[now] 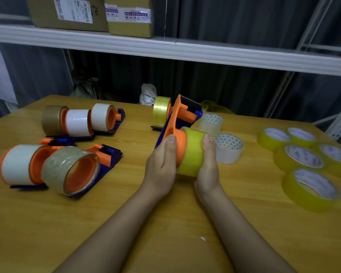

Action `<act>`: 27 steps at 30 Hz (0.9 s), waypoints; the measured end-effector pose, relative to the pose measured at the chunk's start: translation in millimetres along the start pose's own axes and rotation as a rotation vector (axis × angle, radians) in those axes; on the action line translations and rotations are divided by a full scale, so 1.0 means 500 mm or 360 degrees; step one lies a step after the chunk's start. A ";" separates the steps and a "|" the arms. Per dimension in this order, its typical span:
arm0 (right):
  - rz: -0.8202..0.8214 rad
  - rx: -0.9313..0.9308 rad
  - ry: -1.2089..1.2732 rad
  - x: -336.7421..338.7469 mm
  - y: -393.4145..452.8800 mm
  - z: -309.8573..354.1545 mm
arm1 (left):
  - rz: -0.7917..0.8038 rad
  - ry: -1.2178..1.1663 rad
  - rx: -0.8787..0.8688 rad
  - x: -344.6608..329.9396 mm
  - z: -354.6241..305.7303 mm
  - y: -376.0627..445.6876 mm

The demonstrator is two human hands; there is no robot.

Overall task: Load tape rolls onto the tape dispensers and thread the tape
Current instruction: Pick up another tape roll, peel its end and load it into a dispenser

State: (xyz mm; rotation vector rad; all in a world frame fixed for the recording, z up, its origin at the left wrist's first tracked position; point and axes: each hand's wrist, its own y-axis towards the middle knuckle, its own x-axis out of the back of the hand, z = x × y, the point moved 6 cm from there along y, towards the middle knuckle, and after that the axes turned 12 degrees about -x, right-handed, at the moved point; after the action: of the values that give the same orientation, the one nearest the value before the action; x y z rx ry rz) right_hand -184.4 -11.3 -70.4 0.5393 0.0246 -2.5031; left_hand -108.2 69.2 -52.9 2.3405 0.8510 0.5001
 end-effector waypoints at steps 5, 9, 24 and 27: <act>-0.0066 0.0437 -0.0502 -0.007 -0.020 0.019 | -0.0029 -0.0374 0.0327 -0.010 -0.004 0.002; -0.0107 0.0460 -0.0563 -0.006 -0.017 0.015 | -0.0048 -0.0380 0.0366 -0.011 0.007 0.002; -0.0199 0.0007 0.0021 0.010 0.009 -0.023 | -0.0006 0.0300 -0.0208 -0.006 0.008 0.006; -0.0068 -0.0140 0.0231 0.006 0.013 -0.023 | 0.0049 0.0292 -0.0214 -0.014 0.013 0.004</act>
State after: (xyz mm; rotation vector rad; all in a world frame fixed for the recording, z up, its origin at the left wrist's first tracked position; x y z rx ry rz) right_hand -179.1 -16.8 -81.4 0.6889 0.2030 -2.4859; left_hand -109.1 60.7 -57.7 2.2118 0.8378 0.7707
